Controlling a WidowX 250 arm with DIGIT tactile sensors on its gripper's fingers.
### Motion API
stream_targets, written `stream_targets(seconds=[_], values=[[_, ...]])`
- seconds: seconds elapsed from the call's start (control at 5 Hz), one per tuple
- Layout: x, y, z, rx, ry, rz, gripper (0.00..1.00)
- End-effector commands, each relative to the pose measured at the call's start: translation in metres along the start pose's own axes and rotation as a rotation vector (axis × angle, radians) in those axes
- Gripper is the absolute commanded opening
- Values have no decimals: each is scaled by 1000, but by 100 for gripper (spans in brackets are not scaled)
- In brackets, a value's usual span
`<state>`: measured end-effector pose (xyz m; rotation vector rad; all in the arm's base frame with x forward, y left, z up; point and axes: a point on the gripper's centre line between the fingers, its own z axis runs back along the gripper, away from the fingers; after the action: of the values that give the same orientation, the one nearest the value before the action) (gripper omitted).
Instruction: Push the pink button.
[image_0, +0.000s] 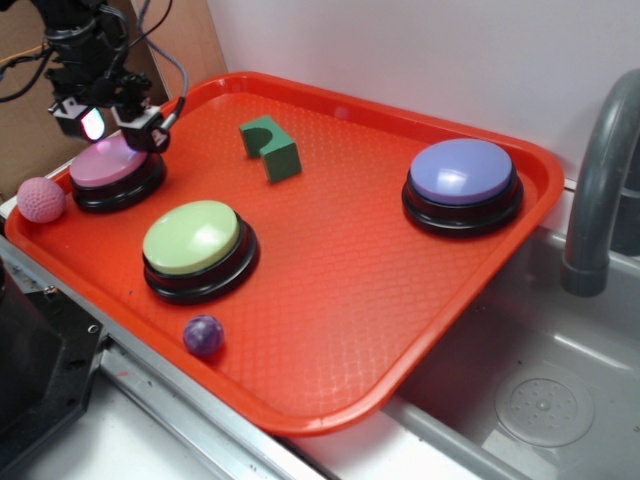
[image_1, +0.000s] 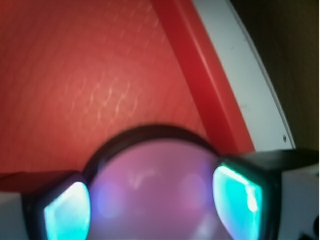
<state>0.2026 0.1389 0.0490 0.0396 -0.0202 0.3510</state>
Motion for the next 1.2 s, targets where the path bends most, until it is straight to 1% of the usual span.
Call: stream_targets(seconds=[0.0,0.2,1.0], values=[[-2,26,63,29,-44,-40,100],[-15,23,93,42,-57,-38,100],[-14,10,114,28,-54,-80,100]])
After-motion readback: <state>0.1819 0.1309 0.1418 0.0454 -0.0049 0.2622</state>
